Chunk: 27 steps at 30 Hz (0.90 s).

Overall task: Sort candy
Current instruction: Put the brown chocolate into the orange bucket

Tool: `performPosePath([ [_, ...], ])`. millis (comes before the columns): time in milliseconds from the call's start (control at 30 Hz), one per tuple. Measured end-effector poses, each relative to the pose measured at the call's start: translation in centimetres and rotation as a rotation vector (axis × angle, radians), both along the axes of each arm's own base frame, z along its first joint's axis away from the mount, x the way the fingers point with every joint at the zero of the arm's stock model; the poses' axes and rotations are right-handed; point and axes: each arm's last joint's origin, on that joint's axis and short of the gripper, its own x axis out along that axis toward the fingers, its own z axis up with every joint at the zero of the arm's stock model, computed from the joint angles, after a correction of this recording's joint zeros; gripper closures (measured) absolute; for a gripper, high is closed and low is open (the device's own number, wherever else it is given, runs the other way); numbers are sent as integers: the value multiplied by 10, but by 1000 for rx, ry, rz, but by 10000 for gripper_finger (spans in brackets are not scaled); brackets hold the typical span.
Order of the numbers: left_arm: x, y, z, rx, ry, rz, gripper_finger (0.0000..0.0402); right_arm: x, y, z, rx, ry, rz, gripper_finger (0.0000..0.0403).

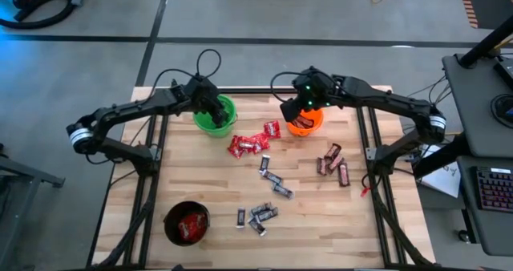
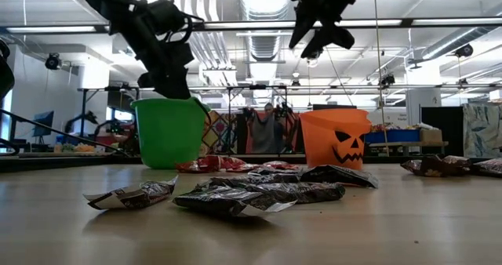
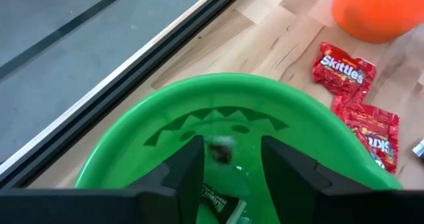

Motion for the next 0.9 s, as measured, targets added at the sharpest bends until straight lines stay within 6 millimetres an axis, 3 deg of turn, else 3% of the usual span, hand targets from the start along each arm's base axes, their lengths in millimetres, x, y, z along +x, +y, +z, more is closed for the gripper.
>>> performPosePath([
  [167, -3, -2, 4, 2, -18, 14, 232, -5, 5, 3, 34, -3, -6, 227],
  [367, -10, -7, 23, 9, -36, 18, 212, -18, 16, -3, 233, 94, -31, 227],
  [533, -14, -13, 55, 4, -137, -1, 213, -28, 33, -13, 365, 250, -83, 227],
  [700, -18, -31, 93, 21, -297, -37, 217, -26, 56, -24, 423, 308, -105, 224],
  [900, -27, -57, 131, 60, -446, -75, 223, -26, 85, -49, 462, 404, -117, 183],
])
